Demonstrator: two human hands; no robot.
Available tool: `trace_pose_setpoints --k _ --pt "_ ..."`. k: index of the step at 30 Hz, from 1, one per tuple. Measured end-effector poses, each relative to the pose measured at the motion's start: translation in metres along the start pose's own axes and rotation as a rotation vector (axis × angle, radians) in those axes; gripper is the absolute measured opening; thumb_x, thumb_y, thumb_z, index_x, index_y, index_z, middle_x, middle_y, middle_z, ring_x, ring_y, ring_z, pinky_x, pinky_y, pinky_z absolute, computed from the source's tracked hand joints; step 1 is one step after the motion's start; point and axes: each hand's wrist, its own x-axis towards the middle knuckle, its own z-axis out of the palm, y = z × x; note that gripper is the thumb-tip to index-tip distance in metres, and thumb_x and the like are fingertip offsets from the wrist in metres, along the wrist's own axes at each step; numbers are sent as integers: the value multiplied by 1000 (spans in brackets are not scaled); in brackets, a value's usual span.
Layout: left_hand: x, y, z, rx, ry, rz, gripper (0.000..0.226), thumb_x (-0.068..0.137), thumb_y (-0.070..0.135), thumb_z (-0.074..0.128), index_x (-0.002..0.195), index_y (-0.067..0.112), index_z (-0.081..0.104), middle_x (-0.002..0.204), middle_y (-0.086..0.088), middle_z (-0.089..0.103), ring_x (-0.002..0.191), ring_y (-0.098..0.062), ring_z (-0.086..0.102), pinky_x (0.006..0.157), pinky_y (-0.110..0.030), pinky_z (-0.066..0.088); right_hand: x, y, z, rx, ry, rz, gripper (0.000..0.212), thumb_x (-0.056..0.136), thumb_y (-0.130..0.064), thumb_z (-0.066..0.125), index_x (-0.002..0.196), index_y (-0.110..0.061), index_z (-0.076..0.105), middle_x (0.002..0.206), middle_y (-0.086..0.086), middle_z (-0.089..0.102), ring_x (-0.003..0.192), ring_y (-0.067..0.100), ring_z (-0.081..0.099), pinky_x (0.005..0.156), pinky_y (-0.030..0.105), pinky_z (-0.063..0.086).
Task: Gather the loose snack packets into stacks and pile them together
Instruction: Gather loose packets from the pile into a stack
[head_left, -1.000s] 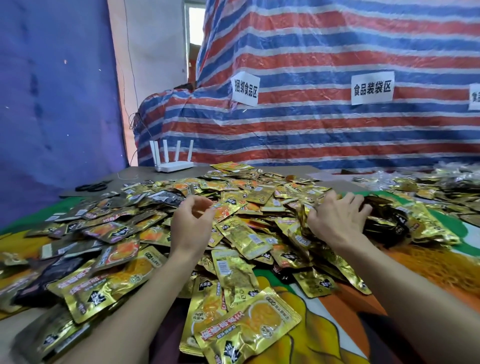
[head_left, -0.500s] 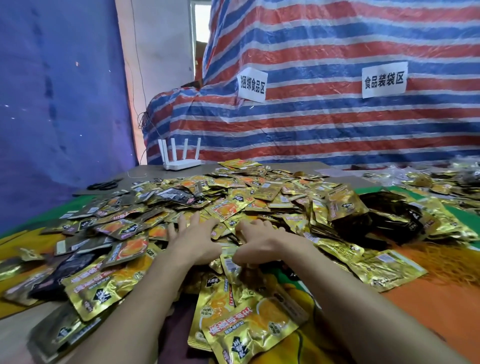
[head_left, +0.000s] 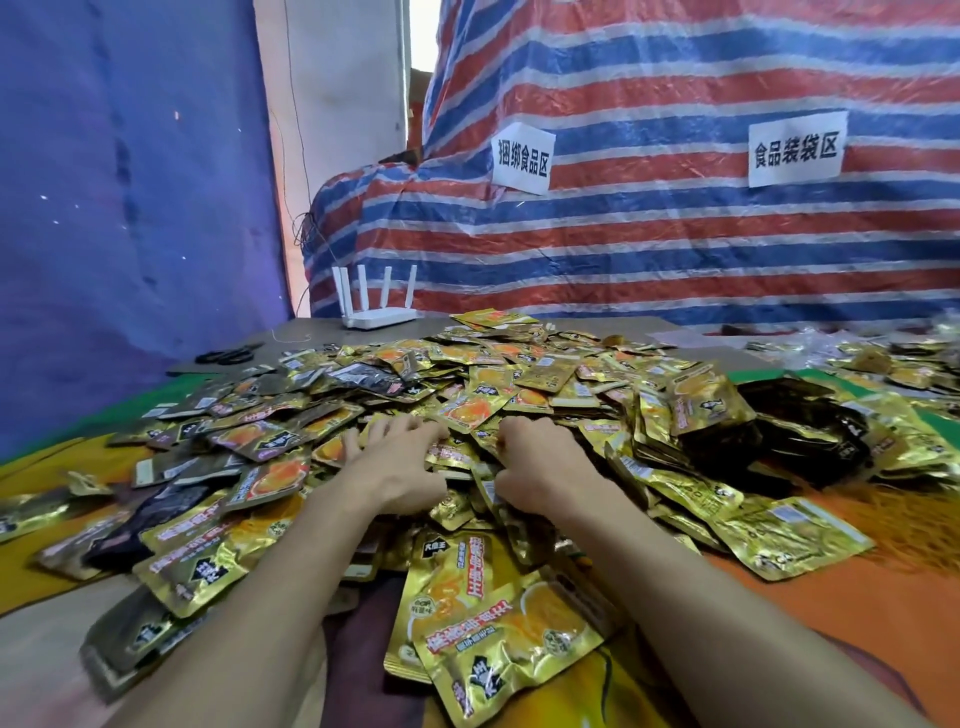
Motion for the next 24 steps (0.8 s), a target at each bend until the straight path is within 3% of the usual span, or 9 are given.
trace_pose_setpoints --k 3,4,6,9,14,17,19,24 --pt "0 2 0 -43 16 13 87 71 9 51 148 44 34 161 3 28 148 -25 19 119 -54 10 0 -2 7 29 43 27 18 85 -9 60 85 -16 44 81 2 46 91 32 50 75 39 42" --pt "-2 5 0 -50 27 14 86 72 7 50 147 46 35 159 3 33 146 -24 22 118 -51 13 0 -2 7 52 55 44 14 84 -10 62 93 -15 51 87 4 53 96 32 54 79 40 45" --pt "-6 10 -2 -52 33 -12 85 75 5 49 147 48 37 152 -3 41 140 -28 27 116 -47 18 2 0 6 132 43 107 35 83 -12 62 117 -19 61 106 5 64 108 30 58 93 41 48" --pt "-7 11 -4 -51 27 -23 85 76 2 48 144 51 39 145 -10 45 139 -31 30 118 -49 17 4 7 7 271 48 142 50 81 -11 61 128 -26 64 118 3 68 113 27 61 100 42 50" --pt "-6 1 -7 -49 101 24 73 83 1 50 134 53 50 149 3 50 136 -25 43 114 -48 33 6 13 15 317 197 65 35 87 -4 61 114 -22 75 106 3 75 99 26 68 84 41 59" --pt "-5 -5 -10 -139 218 40 56 89 4 52 123 48 60 135 6 61 122 -25 55 102 -46 46 7 18 15 354 258 59 38 92 -8 59 123 -25 73 107 5 75 91 29 69 76 40 59" --pt "-4 -5 -10 -179 278 27 49 91 8 54 121 46 62 133 2 61 122 -26 54 99 -45 47 8 20 14 380 307 52 40 92 -9 57 124 -27 72 100 5 76 83 27 67 66 34 53" --pt "-2 -6 -11 -361 489 37 17 96 23 62 105 36 67 105 -1 69 103 -29 61 87 -47 53 8 22 9 594 514 -3 19 93 -9 59 93 -19 76 69 -2 66 62 18 58 55 33 47"
